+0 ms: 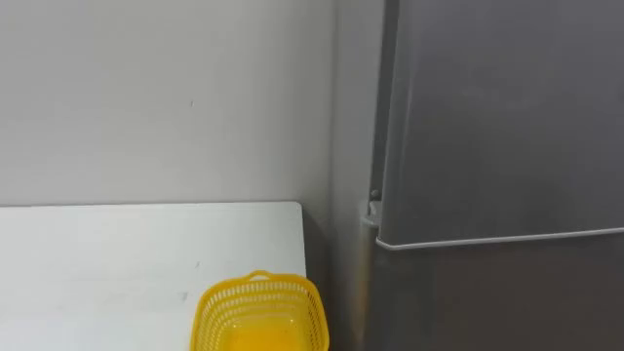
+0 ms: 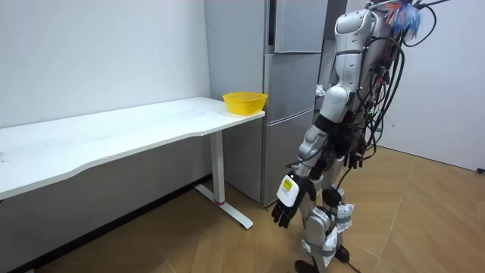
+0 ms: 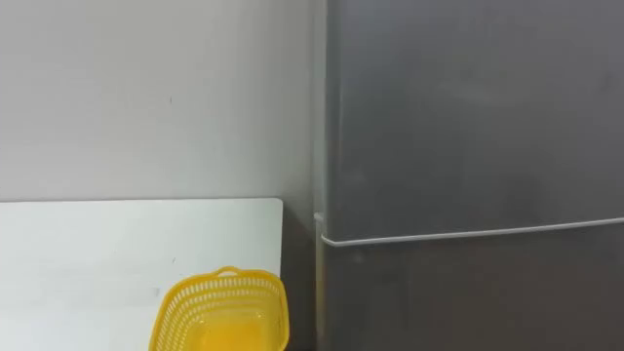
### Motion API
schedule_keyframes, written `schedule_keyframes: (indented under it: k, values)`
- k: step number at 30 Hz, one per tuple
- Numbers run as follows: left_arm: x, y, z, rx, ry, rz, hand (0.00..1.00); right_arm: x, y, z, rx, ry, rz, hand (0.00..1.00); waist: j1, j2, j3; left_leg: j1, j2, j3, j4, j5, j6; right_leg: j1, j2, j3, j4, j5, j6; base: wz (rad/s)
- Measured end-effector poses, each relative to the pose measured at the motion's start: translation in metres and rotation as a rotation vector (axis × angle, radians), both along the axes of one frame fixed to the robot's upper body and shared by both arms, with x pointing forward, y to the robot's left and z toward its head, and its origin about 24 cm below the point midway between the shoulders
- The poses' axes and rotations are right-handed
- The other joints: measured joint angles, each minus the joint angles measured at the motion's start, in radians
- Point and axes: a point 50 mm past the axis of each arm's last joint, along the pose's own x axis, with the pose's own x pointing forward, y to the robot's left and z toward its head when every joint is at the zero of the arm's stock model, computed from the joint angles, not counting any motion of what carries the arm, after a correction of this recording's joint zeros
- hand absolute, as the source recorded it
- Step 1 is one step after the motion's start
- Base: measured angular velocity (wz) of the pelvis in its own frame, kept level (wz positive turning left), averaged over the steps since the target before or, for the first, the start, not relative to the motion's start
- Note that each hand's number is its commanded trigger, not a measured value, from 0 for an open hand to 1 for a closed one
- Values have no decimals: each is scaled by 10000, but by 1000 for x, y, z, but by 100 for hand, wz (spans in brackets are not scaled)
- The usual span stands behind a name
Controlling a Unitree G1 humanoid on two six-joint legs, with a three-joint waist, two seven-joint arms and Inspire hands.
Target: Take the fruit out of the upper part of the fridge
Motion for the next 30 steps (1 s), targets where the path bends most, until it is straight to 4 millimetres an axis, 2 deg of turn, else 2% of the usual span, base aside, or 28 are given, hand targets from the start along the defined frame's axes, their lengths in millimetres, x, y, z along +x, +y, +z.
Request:
schedule_keyframes:
  k: [10, 18, 24, 30]
  values:
    - [-2, 1, 0, 261, -51, 28, 0, 5, -1, 0, -197, -312, 160, 0, 59, 12, -1, 44, 3, 63, -184, 1, -6, 5, 98, 79, -174, 3, -6, -1]
    - [3, 0, 0, 387, -380, 133, 0, 6, 0, 0, -217, -506, 159, 0, 40, -32, 4, 34, 2, 57, -197, 1, -6, 12, 71, 75, -205, 0, -2, 0]
    - [-3, 0, 0, 364, -707, 1870, 0, 1, 1, 0, -158, -381, -217, 0, 19, -86, 0, 103, 3, 56, -213, 1, -6, 141, 86, 35, -332, 7, -1, 0]
    - [-21, -2, 0, 640, -811, 4226, 0, -8, 6, -2, -55, -98, -294, 0, 149, -56, -13, 178, 50, 35, -233, -2, -10, 201, 97, 42, -364, 8, 0, 0]
